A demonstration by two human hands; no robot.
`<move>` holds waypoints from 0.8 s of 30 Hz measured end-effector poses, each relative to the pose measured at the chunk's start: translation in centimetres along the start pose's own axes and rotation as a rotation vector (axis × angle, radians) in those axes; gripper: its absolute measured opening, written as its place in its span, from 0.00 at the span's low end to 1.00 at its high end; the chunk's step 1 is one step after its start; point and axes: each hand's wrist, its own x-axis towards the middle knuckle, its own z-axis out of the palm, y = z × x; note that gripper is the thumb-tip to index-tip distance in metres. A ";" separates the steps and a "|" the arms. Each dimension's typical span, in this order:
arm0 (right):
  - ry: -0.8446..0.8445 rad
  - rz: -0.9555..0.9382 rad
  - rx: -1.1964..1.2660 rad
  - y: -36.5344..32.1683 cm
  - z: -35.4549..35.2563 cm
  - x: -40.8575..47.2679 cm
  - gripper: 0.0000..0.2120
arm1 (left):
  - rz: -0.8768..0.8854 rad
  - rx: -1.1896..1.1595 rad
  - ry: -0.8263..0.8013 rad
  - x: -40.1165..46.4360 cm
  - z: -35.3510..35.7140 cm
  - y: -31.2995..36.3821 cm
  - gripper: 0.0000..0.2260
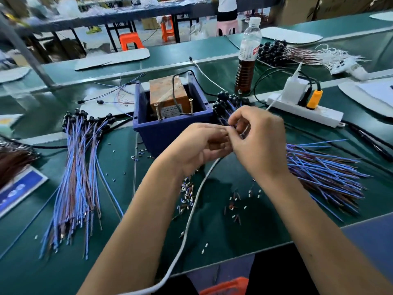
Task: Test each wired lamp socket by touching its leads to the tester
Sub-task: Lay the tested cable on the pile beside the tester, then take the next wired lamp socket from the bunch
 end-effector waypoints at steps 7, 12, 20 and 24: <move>-0.265 -0.248 0.228 -10.2 6.9 -2.1 0.02 | 0.065 0.127 0.250 -8.2 -12.6 0.9 0.13; -0.604 -0.125 0.274 -14.4 13.5 -2.6 0.04 | 0.130 0.909 1.188 -7.7 -19.3 0.1 0.07; -0.879 0.165 0.133 -16.3 20.0 -1.6 0.09 | -0.157 1.409 1.276 -7.0 -23.5 -1.6 0.15; -0.919 0.237 0.164 -16.1 20.2 -1.2 0.07 | -0.032 1.248 1.352 -7.1 -23.9 -1.6 0.12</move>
